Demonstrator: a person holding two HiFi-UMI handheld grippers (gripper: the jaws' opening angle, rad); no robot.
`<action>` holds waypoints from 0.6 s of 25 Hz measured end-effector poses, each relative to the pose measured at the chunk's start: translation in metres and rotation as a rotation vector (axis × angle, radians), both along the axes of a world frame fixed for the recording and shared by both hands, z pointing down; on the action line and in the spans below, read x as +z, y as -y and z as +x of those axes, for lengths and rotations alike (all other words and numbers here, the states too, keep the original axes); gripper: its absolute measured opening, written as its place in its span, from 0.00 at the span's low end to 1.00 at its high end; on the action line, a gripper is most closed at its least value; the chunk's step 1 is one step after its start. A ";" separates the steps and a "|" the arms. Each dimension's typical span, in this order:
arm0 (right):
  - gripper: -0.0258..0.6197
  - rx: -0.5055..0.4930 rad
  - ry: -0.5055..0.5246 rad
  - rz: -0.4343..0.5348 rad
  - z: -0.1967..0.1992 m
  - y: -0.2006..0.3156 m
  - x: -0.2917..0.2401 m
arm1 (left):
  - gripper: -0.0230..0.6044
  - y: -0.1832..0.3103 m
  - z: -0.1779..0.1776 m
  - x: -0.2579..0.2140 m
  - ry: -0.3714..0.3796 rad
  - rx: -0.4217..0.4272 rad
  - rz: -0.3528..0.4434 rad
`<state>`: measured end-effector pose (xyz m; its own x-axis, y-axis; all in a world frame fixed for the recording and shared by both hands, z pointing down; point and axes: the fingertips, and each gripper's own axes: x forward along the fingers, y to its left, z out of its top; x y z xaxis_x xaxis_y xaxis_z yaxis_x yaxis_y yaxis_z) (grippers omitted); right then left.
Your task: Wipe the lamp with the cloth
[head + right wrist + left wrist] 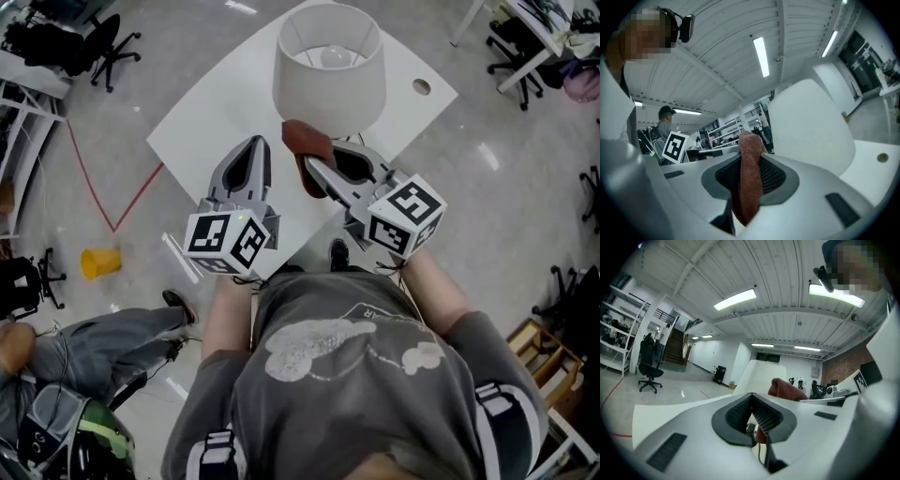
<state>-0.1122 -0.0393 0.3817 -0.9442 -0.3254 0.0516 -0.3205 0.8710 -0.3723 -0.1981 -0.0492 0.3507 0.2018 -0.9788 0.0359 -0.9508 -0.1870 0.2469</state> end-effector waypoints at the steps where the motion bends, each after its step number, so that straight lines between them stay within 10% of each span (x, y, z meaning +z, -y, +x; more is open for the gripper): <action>1: 0.17 0.004 0.010 0.020 0.002 0.004 -0.011 | 0.05 0.001 0.002 -0.014 0.006 0.007 0.029; 8: 0.17 0.103 0.105 0.082 0.013 0.035 -0.072 | 0.05 0.008 0.011 -0.079 0.034 0.053 0.166; 15: 0.17 0.239 0.047 0.006 0.032 0.046 -0.045 | 0.05 0.005 -0.001 -0.043 -0.044 0.087 0.091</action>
